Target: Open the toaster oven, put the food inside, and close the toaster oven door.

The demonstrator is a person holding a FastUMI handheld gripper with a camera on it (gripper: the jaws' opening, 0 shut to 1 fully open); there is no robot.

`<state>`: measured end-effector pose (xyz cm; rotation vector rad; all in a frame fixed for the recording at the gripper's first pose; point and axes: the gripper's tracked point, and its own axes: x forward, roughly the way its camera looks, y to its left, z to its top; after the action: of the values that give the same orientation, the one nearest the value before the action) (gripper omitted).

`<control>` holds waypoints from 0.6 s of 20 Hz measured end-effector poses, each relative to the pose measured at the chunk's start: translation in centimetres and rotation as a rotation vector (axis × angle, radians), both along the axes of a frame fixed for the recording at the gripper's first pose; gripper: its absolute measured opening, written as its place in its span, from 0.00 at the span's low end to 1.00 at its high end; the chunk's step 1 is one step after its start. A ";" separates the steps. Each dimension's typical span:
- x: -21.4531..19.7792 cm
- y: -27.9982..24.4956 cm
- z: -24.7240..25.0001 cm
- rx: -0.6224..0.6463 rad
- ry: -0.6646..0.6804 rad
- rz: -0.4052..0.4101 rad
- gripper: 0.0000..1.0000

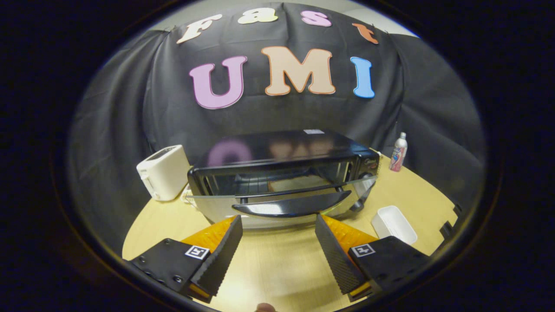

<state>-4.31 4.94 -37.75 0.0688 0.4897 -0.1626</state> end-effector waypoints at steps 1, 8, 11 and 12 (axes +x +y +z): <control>0.8 0.0 0.5 0.003 -0.013 0.001 1.00; 4.4 0.0 3.1 0.028 -0.088 -0.005 1.00; 5.0 -0.5 3.4 0.008 -0.091 0.002 1.00; 5.1 -0.5 3.7 -0.002 -0.093 0.004 1.00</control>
<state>0.75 4.48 -34.03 0.0735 0.3974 -0.1553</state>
